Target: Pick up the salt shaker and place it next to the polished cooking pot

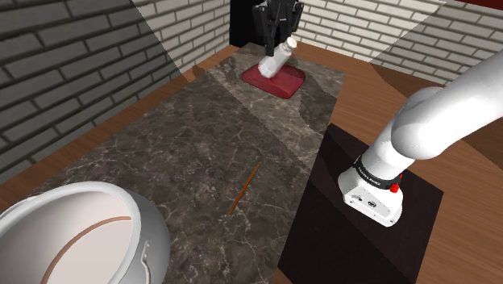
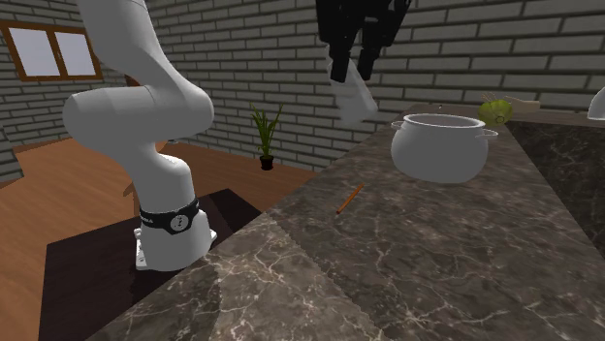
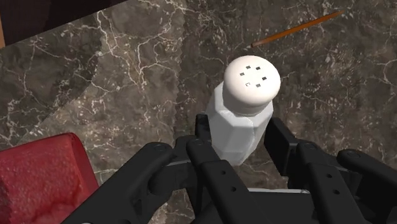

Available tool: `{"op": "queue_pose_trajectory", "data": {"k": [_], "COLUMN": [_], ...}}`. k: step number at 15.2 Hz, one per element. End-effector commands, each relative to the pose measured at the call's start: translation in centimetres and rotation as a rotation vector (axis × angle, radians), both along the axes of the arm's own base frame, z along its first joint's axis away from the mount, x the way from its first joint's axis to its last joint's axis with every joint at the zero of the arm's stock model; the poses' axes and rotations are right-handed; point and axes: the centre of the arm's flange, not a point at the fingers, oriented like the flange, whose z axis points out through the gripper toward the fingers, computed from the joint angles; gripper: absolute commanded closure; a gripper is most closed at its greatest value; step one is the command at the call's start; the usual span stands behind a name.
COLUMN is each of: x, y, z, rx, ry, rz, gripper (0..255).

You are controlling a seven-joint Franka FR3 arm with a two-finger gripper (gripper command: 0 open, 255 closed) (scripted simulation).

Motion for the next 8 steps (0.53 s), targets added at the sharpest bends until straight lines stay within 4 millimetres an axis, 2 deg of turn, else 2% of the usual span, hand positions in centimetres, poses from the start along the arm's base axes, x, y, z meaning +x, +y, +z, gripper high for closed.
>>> {"op": "queue_pose_trajectory", "data": {"k": [1,8], "x": [-1.5,-6.9], "y": [2.2,9.7], "z": [-0.1,-0.1], "rx": [0.0,0.0], "ry": [0.0,0.0], "rz": [-0.001,-0.001], "gripper": [255,255]}}
